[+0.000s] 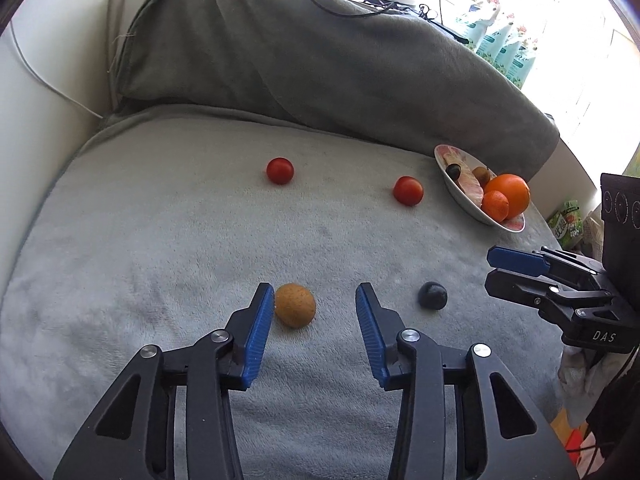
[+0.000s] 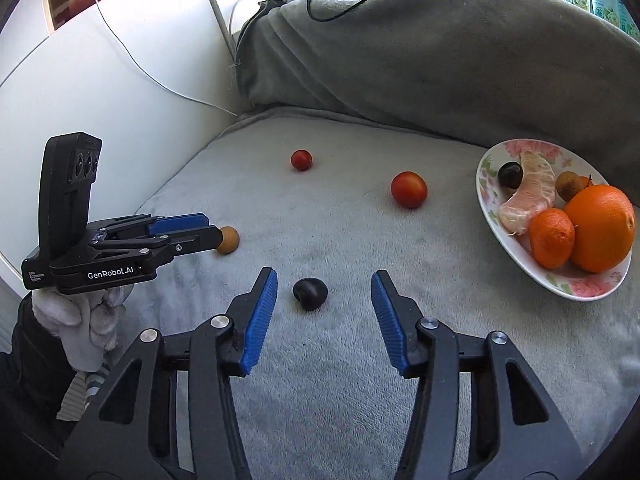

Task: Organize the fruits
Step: 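Close the left gripper on a small brown fruit while the right gripper closes on another dark plum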

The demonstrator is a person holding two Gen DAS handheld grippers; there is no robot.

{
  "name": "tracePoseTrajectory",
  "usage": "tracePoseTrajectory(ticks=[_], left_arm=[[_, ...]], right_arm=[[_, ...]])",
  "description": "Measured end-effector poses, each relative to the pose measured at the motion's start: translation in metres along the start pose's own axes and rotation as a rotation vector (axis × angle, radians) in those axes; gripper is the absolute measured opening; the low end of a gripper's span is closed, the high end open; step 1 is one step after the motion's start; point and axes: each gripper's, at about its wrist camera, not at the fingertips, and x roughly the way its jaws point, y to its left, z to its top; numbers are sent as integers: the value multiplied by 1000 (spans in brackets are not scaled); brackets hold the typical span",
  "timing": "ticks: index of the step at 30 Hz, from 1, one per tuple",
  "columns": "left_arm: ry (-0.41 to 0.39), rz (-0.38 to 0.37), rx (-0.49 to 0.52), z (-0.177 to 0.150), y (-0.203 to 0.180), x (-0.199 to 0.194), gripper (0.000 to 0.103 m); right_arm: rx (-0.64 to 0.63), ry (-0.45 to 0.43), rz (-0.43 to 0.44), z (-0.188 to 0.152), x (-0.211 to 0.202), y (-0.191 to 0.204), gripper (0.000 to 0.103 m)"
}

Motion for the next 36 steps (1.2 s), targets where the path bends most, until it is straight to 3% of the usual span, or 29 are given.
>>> tracePoseTrajectory(ticks=[7,23,28,31,36], left_arm=[[22,2,-25,-3,12,7,39],[55,-13,-43,-2,18,19,32],[59,-2,-35,-1,16,22,30],[53,-4,-29,0,15,22,25],[46,5,-19,-1,14,21,25]], right_arm=[[-20,37,12,-3,17,8,41],[-56,102,-22,-1,43,15,33],[-65,107,-27,-1,46,15,26],[-64,105,-26,-1,45,14,25],[-58,97,-24,-2,44,13,24]])
